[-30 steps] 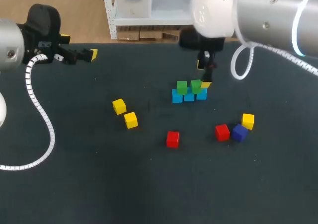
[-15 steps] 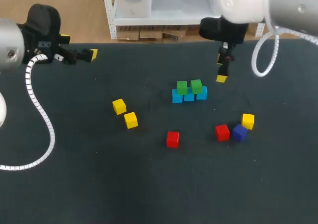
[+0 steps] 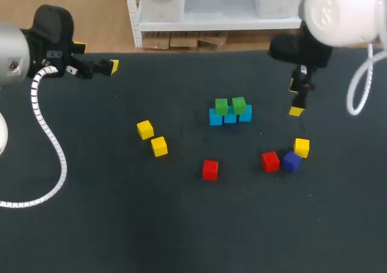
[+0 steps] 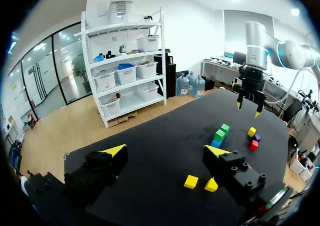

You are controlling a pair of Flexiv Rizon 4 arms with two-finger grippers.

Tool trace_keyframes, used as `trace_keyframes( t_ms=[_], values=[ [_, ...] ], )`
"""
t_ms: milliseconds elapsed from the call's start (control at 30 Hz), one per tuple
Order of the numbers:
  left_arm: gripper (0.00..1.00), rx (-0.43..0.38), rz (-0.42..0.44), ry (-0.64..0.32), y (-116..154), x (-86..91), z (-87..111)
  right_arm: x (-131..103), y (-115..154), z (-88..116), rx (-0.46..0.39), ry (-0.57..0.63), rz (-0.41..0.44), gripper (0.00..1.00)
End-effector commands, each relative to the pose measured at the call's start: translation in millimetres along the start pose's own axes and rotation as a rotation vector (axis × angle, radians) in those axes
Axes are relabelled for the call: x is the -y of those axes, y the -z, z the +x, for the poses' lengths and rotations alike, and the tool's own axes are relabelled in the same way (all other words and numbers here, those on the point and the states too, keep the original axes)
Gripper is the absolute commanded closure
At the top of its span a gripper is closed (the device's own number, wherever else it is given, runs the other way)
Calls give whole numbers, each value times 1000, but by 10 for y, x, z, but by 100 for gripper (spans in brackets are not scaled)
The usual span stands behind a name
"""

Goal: Place the blue cubes, place green cubes on the blue cubes, place the yellow cubes on the green cubes, then place the red cubes on the yellow cubes, and place purple cube on the red cubes.

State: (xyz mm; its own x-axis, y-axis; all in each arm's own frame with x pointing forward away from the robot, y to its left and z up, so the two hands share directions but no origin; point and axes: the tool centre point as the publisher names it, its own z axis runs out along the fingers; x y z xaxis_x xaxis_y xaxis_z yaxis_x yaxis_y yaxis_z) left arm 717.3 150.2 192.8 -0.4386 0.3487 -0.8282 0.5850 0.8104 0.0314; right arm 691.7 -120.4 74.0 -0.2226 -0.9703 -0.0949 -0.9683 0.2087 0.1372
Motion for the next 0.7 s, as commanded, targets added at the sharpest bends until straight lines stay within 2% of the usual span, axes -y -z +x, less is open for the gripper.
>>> trace_keyframes(
  t_ms=[33,300,700],
  values=[
    [0,10,12,-2,4,-28,21,-129,-49,61,33,1,162,0],
    [0,10,12,-2,4,-28,21,27,1,95,135,-102,191,0],
    [0,10,12,-2,4,-28,21,489,435,324,341,-320,273,0]
  ],
)
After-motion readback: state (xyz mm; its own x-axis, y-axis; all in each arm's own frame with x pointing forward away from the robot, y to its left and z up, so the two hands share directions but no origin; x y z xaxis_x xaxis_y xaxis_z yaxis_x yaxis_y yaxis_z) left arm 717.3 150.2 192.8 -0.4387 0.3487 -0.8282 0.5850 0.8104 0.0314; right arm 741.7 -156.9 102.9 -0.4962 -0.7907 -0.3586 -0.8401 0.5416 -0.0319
